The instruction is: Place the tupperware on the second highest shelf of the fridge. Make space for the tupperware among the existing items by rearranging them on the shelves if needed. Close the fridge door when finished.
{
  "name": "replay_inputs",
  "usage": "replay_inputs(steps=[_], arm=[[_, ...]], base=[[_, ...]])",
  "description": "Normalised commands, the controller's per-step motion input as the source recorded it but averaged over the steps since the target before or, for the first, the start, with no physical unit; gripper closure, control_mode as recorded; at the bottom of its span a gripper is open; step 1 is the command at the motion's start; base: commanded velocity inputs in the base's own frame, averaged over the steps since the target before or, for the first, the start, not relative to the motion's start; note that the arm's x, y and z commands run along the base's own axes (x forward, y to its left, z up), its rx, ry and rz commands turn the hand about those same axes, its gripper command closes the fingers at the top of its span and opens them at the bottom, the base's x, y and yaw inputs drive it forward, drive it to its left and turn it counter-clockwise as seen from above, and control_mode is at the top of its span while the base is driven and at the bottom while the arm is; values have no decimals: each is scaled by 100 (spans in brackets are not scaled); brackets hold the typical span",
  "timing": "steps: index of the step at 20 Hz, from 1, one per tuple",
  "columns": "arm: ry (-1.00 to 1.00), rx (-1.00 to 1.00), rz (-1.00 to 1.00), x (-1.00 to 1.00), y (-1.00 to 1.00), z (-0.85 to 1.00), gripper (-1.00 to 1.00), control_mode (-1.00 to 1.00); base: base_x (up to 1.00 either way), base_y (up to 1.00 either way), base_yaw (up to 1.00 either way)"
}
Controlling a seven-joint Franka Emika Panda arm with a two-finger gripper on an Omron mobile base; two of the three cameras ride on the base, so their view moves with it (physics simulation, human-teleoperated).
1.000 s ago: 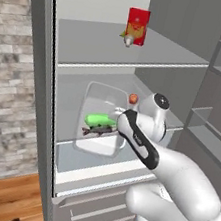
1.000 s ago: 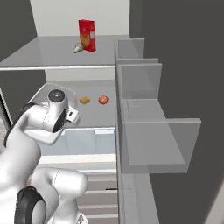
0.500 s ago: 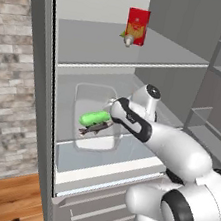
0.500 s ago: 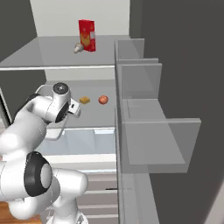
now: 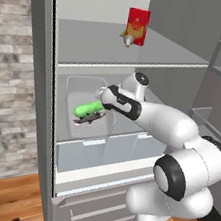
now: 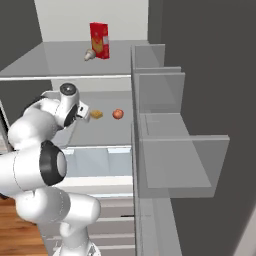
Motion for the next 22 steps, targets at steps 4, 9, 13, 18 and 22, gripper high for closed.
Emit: replay_inputs(steps=[4, 9, 13, 18, 22], arm=[[-37, 0, 0, 47, 16, -18, 100, -100], [-37, 0, 0, 49, 22, -17, -100, -100], [-25, 0, -1, 15, 7, -7, -100, -100], [-1, 0, -8, -3, -21, 19, -100, -100], [1, 0, -5, -37, -37, 76, -100, -100]], base=[[0, 0, 0], [0, 0, 0], [0, 0, 0], [0, 0, 0], [0, 0, 0]])
